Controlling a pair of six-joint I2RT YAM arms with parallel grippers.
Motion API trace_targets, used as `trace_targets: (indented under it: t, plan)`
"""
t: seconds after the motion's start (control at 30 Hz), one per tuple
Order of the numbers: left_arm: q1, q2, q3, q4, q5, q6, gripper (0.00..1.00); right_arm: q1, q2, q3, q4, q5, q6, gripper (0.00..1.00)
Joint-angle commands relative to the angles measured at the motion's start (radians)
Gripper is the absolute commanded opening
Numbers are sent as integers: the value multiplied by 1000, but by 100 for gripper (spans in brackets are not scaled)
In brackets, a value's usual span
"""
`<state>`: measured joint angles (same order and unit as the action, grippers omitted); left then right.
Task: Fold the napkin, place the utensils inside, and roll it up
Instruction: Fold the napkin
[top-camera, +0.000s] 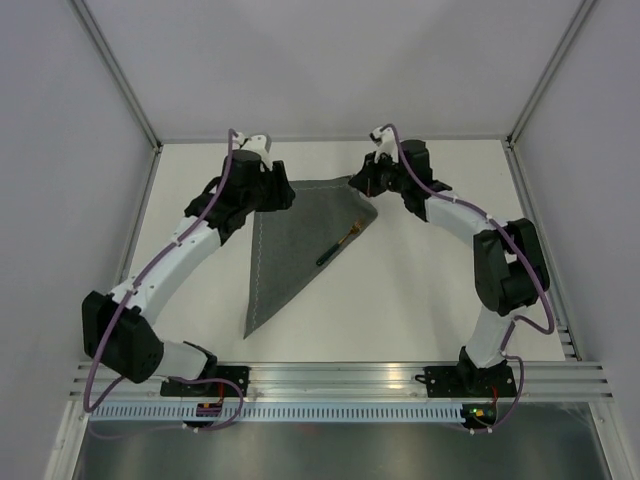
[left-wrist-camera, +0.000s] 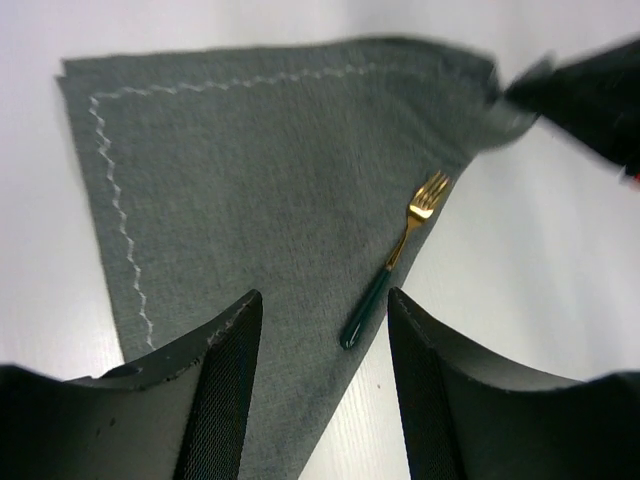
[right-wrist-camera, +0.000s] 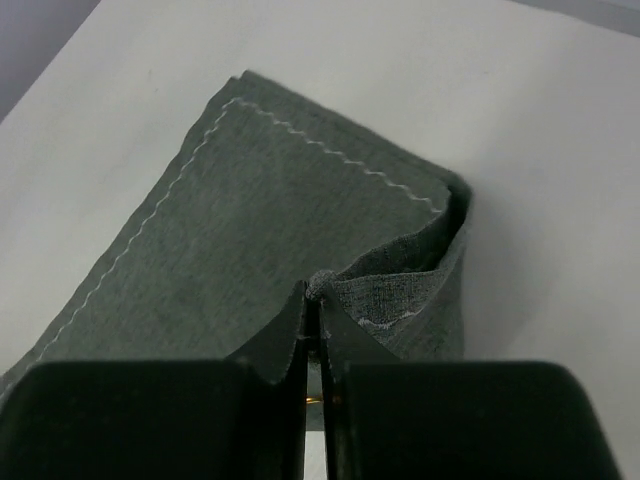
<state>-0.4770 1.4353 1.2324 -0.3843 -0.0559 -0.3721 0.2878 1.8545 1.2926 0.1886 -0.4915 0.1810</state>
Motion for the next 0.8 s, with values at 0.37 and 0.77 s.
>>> trace_targets:
  t: [0.37, 0.77]
  plan:
    - [37, -219, 58, -146, -18, -53, 60, 292, -107, -92, -106, 160, -311, 0]
    - [38, -228, 35, -153, -7, -42, 60, 386, -29, -90, -152, 228, -377, 0]
